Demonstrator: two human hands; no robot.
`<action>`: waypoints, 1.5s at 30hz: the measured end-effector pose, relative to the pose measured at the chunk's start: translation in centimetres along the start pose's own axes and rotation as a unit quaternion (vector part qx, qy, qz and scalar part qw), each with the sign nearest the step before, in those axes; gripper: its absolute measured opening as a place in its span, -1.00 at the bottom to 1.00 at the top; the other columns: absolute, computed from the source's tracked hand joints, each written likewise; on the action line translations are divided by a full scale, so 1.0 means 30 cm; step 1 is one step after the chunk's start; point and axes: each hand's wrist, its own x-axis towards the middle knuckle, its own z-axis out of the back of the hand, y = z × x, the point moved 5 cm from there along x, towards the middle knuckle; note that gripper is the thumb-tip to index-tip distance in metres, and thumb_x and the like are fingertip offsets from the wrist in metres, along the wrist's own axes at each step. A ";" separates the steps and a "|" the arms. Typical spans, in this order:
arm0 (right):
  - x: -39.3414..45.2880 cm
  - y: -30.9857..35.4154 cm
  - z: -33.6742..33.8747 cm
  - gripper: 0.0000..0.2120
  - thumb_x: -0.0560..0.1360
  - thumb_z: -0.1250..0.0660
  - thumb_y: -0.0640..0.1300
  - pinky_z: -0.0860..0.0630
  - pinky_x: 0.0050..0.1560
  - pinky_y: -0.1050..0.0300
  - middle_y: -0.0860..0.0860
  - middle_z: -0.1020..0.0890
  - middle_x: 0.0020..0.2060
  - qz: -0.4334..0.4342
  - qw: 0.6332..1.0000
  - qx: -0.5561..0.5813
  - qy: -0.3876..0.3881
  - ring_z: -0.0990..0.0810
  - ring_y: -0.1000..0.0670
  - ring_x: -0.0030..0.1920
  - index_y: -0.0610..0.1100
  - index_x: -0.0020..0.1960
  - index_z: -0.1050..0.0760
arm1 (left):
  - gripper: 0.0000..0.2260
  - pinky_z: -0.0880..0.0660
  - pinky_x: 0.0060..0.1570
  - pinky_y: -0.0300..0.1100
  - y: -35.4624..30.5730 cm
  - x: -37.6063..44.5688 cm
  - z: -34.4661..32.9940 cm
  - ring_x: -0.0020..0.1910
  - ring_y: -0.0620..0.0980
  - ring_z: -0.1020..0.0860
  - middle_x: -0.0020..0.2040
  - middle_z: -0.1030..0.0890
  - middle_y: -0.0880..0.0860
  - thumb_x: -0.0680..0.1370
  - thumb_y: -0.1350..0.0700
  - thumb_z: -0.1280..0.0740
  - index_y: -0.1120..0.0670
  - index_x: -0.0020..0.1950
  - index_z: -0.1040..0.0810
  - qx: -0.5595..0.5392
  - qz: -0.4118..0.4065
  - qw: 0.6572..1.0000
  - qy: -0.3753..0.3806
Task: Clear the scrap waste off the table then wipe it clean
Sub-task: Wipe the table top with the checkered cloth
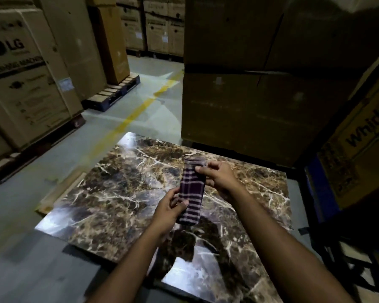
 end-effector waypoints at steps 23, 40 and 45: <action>0.334 -0.301 -1.319 -0.91 0.57 -0.39 -0.26 -0.64 0.07 -0.09 -0.20 -0.64 -0.12 -0.154 0.979 0.001 0.132 -0.65 -0.10 -0.17 -0.27 0.04 -0.57 | -0.79 -0.64 -0.01 -0.03 -0.068 -0.231 1.403 -0.01 0.09 -0.68 0.07 -0.71 0.16 0.58 0.23 -0.39 0.18 0.22 -0.60 -0.206 0.076 0.924 -0.313; 0.948 -0.459 -1.755 -0.80 0.52 -0.46 -0.31 -0.58 -0.22 0.04 -0.16 -0.59 -0.15 -0.141 0.963 -0.134 0.187 -0.63 -0.15 -0.14 -0.18 0.03 -0.46 | -0.83 -0.61 0.05 0.03 -0.136 0.087 1.899 -0.01 0.18 -0.66 -0.06 -0.68 0.13 0.51 0.42 -0.40 0.16 -0.09 -0.58 -0.082 0.086 0.878 -0.465; 1.153 -0.612 -1.840 -0.91 0.53 -0.43 -0.35 -0.62 -0.27 0.11 -0.23 -0.63 -0.12 -0.170 0.955 -0.171 0.171 -0.65 -0.12 -0.22 -0.24 -0.01 -0.54 | -0.82 -0.63 0.04 -0.10 -0.070 0.254 2.017 -0.02 0.06 -0.69 0.03 -0.71 0.12 0.54 0.38 -0.38 0.12 -0.03 -0.68 -0.077 0.130 0.878 -0.453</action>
